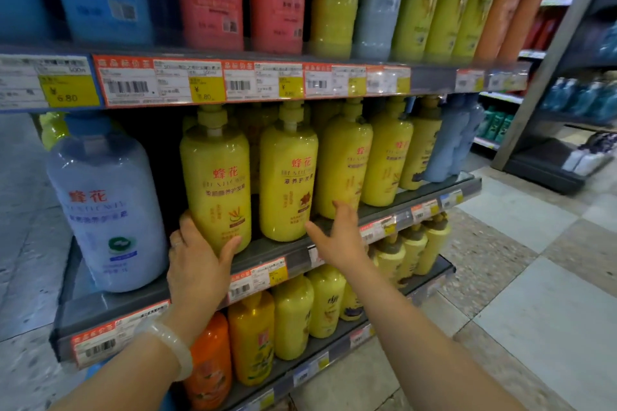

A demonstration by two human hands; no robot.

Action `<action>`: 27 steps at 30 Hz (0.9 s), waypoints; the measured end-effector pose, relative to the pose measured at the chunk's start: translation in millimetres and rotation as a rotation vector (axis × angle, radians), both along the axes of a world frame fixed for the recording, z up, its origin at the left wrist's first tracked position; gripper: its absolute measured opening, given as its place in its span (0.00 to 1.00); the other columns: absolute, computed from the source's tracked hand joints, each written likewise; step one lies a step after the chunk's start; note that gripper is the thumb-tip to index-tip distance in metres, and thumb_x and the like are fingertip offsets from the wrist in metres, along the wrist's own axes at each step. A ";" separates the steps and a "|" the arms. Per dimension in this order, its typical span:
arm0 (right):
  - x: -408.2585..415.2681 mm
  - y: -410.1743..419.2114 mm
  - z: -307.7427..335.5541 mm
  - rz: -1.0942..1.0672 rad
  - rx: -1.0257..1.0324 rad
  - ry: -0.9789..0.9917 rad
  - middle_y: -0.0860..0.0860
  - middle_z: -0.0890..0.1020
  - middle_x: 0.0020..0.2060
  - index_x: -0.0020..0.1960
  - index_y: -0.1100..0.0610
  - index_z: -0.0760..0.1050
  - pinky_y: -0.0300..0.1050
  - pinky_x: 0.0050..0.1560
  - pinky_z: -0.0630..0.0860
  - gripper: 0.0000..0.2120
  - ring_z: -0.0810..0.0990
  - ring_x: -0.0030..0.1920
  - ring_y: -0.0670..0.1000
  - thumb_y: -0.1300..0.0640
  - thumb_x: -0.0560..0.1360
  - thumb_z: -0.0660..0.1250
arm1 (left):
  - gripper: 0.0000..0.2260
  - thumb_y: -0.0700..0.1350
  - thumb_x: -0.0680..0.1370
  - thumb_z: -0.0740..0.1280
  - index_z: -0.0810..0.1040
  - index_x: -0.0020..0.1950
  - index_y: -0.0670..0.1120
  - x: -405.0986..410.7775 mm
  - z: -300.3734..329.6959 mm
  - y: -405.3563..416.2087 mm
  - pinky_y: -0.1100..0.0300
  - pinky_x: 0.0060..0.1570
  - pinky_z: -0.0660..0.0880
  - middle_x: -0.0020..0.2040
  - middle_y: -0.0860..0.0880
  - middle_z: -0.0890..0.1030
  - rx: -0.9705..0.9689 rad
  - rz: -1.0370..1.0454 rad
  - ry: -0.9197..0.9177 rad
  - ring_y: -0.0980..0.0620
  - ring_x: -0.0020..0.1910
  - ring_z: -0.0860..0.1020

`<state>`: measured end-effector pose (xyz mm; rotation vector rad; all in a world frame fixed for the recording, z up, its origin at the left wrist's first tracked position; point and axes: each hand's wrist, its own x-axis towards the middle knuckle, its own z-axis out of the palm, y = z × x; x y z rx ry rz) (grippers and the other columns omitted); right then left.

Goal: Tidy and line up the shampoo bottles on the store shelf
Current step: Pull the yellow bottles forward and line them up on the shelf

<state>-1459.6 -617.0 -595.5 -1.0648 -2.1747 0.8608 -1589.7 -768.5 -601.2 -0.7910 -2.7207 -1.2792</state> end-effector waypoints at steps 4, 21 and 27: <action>-7.5 -17.2 -3.9 0.041 -0.009 -0.019 0.57 0.59 0.71 0.73 0.62 0.53 0.45 0.70 0.59 0.36 0.60 0.71 0.55 0.49 0.75 0.66 | 0.37 0.53 0.72 0.69 0.54 0.73 0.41 -4.0 -3.4 -2.1 0.37 0.59 0.69 0.66 0.34 0.66 0.024 -0.032 -0.028 0.34 0.65 0.67; -0.7 -15.3 -2.9 -0.040 -0.097 0.090 0.55 0.69 0.68 0.70 0.59 0.62 0.41 0.66 0.64 0.28 0.68 0.68 0.52 0.49 0.76 0.64 | 0.23 0.51 0.72 0.61 0.73 0.62 0.39 57.0 6.5 28.7 0.64 0.63 0.59 0.61 0.45 0.71 0.391 -0.616 0.216 0.51 0.63 0.67; 15.8 4.0 15.6 -0.171 -0.072 0.045 0.55 0.70 0.68 0.70 0.57 0.64 0.47 0.67 0.67 0.26 0.68 0.68 0.53 0.48 0.76 0.64 | 0.17 0.34 0.75 0.64 0.70 0.64 0.39 67.4 25.7 83.1 0.67 0.60 0.59 0.63 0.42 0.71 0.339 -0.722 0.101 0.45 0.63 0.69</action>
